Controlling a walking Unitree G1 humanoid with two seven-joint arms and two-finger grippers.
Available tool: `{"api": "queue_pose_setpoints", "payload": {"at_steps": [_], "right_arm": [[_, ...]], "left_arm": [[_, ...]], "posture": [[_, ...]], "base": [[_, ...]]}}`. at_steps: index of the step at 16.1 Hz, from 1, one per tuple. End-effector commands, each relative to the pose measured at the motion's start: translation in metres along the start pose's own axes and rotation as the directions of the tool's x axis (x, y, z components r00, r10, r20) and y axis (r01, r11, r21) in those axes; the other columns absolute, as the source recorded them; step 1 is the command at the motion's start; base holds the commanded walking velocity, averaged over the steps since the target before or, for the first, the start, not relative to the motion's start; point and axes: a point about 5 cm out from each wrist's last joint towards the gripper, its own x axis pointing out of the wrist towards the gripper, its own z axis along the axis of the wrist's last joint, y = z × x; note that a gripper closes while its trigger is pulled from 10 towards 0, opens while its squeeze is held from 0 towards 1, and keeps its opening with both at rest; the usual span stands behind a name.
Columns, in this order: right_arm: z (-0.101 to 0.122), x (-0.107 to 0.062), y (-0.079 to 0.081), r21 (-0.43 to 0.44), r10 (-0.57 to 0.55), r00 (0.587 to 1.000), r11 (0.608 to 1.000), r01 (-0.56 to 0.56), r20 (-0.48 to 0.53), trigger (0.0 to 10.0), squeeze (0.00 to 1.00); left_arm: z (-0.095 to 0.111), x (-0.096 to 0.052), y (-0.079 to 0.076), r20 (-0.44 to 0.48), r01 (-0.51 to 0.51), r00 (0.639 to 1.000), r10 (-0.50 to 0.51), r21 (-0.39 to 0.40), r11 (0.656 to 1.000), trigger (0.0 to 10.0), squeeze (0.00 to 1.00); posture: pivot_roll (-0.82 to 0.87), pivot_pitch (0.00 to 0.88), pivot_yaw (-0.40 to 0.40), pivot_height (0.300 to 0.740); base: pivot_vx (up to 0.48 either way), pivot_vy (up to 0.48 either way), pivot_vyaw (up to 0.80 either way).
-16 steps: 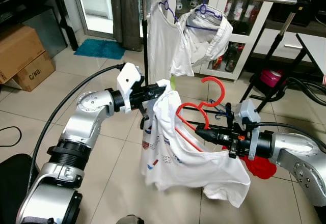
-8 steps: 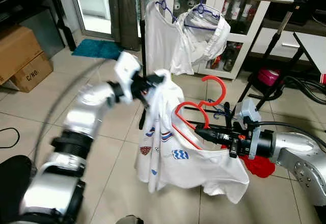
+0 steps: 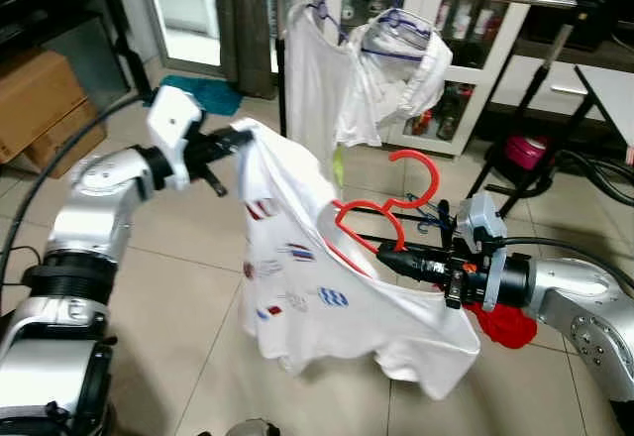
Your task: Hang hanger
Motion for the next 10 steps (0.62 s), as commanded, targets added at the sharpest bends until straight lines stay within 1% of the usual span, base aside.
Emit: {"api": "queue_pose_setpoints", "payload": {"at_steps": [1, 2, 3, 5, 7, 8, 9, 10], "right_arm": [[0.009, 0.000, 0.003, -0.038, 0.027, 0.999, 0.999, -0.026, 0.021, 10.0, 0.00], [0.010, 0.001, 0.003, -0.040, 0.029, 0.999, 0.999, -0.028, 0.022, 10.0, 0.00], [0.010, 0.001, 0.002, -0.041, 0.029, 0.999, 0.999, -0.028, 0.022, 10.0, 0.00], [0.011, 0.000, 0.002, -0.043, 0.032, 0.999, 0.999, -0.031, 0.022, 10.0, 0.00], [0.012, 0.000, 0.001, -0.046, 0.031, 0.999, 0.999, -0.030, 0.021, 10.0, 0.00], [0.012, -0.001, 0.001, -0.046, 0.029, 0.999, 0.999, -0.028, 0.022, 10.0, 0.00], [0.011, -0.001, 0.001, -0.046, 0.024, 1.000, 0.999, -0.023, 0.020, 10.0, 0.00], [0.011, -0.001, 0.001, -0.046, 0.017, 1.000, 0.999, -0.016, 0.023, 10.0, 0.00]], "left_arm": [[-0.008, -0.011, 0.011, -0.031, -0.101, 0.994, 0.102, 0.022, 0.995, 0.8, 0.00], [-0.011, -0.014, 0.014, -0.038, -0.138, 0.990, 0.138, 0.017, 0.990, 0.6, 0.00], [-0.012, -0.015, 0.015, -0.037, -0.150, 0.988, 0.150, 0.013, 0.989, 0.6, 0.00], [-0.014, -0.018, 0.019, -0.036, -0.205, 0.978, 0.205, 0.007, 0.979, 0.0, 0.00], [-0.016, -0.019, 0.020, -0.032, -0.221, 0.975, 0.221, 0.007, 0.975, 0.0, 0.00], [-0.016, -0.018, 0.017, -0.021, -0.204, 0.979, 0.204, -0.006, 0.979, 0.7, 0.00], [-0.017, -0.017, 0.012, -0.009, -0.177, 0.984, 0.177, -0.021, 0.984, 8.8, 0.00], [-0.015, -0.016, 0.006, 0.022, -0.130, 0.991, 0.132, -0.048, 0.990, 10.0, 0.00]], "posture": [[-0.13, 0.000, -0.001, 0.740], [-0.13, 0.000, -0.007, 0.740], [-0.13, 0.000, -0.007, 0.740], [-0.13, 0.000, -0.007, 0.740], [-0.13, 0.000, -0.006, 0.740], [-0.13, 0.000, -0.004, 0.740], [-0.13, 0.000, -0.001, 0.740], [-0.13, 0.000, 0.001, 0.740]], "base": [[0.000, 0.000, 0.00], [0.000, 0.000, 0.00], [0.000, 0.000, 0.00], [0.000, 0.000, 0.00], [0.000, 0.000, 0.00], [0.000, 0.000, 0.00], [0.000, 0.000, 0.00], [0.000, 0.000, 0.00]]}}
